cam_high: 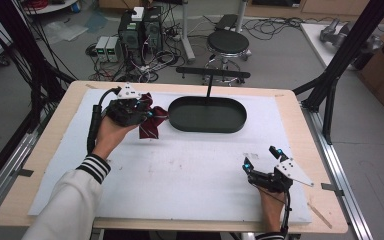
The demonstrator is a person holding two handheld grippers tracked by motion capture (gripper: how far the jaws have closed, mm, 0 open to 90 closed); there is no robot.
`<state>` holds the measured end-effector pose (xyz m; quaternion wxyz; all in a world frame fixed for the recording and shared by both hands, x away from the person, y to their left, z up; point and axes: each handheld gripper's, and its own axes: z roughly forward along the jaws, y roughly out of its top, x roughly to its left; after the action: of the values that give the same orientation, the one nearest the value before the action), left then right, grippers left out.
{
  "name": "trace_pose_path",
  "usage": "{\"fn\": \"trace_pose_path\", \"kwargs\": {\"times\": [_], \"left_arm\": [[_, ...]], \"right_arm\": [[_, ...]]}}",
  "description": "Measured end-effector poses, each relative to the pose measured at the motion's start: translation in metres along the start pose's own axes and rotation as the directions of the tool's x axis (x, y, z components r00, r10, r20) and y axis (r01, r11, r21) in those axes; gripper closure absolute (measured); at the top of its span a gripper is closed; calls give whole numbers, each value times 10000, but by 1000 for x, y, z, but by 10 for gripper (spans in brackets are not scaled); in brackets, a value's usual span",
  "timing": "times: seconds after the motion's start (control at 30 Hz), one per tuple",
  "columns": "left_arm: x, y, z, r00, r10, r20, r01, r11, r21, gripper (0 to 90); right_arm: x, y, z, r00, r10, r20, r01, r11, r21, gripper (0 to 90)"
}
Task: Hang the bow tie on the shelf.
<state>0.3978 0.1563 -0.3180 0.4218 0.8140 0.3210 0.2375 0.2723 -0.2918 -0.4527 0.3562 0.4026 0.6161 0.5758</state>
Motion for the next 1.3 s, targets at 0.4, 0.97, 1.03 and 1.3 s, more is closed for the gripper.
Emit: {"fn": "trace_pose_path", "kwargs": {"times": [0.4,0.97,1.03,1.3], "left_arm": [[-10,29,-5,9997,-205,130,218,9936,-1110,648],[-6,68,2,9989,-455,56,455,9686,-2443,648],[-5,77,3,9993,-377,15,368,9658,-2566,648],[2,98,14,9992,-397,-81,362,9636,-2651,648]], "right_arm": [[0,0,0,10000,10,-7,-10,10000,0,6],[-1,0,0,10000,42,-29,-42,10000,-23,6],[-1,0,0,10000,36,-33,-36,10000,-24,6],[-1,0,0,10000,6,-55,-6,10000,-69,6]]}}
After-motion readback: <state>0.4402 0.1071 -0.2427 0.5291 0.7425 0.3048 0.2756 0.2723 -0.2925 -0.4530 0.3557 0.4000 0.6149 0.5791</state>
